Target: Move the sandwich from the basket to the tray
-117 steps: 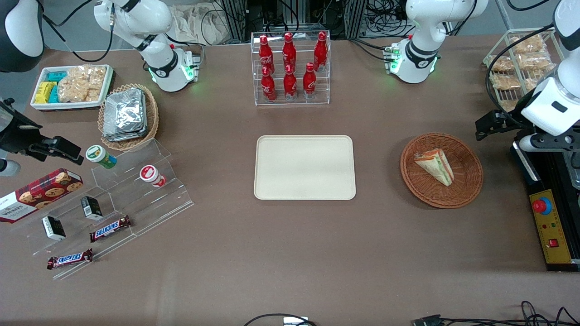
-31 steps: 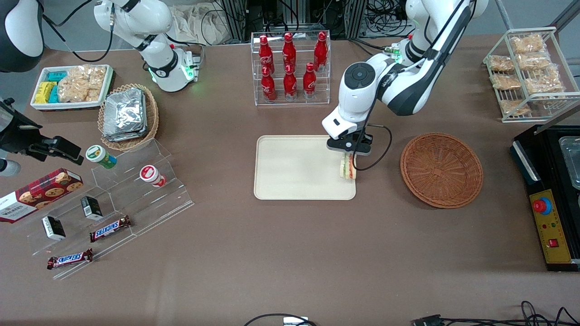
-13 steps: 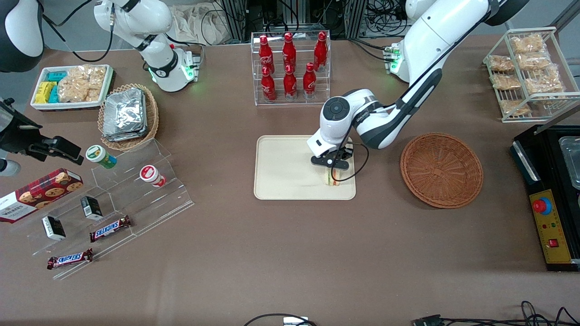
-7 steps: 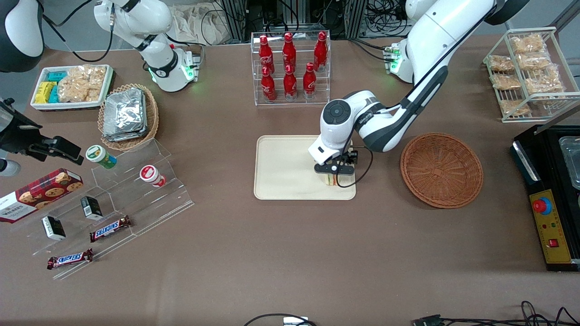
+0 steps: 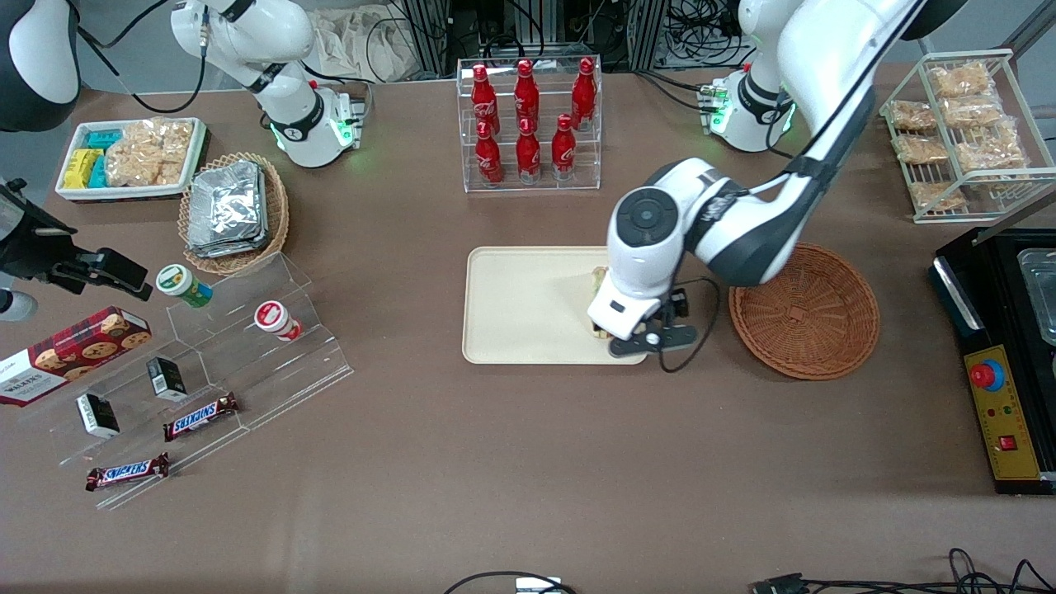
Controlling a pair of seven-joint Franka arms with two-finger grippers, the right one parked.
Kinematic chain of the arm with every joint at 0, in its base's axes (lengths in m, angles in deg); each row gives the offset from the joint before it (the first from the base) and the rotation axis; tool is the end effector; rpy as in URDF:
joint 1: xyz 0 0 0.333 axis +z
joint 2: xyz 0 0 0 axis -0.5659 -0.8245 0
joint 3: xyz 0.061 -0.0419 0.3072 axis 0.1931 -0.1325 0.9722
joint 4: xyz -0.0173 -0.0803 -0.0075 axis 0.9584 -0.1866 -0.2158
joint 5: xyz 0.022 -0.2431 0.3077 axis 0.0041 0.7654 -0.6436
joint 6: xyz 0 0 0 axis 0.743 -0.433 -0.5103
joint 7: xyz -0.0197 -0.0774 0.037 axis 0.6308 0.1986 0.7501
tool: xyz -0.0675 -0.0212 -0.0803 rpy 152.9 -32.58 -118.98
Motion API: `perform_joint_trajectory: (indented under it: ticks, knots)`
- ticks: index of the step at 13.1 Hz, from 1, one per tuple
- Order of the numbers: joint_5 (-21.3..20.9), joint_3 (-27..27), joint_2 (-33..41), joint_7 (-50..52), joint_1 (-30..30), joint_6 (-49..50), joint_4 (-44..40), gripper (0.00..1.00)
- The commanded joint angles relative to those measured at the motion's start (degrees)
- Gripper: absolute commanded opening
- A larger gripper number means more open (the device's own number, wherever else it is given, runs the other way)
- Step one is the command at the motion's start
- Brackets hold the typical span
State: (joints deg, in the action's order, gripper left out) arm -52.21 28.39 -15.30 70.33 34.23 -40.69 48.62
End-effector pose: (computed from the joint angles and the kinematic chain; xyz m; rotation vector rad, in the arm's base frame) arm 0.5716 -0.3468 0.3832 -3.0195 -0.2369 -0.0955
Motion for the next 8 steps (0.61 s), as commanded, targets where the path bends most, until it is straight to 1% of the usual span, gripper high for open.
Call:
perform_joint_trajectory:
  ticks: [1,3,5,8]
  knots:
    - [1.6,-0.5,4.0,-0.2,4.9,3.0,-1.0,1.0]
    - [2.3,-0.5,5.1,-0.9,6.9,3.0,-1.1,1.0]
    - [4.0,-0.5,6.0,-2.0,8.8,3.0,-1.6,1.0]
    - [9.4,-0.5,8.2,-10.8,13.3,5.4,-3.0,1.0]
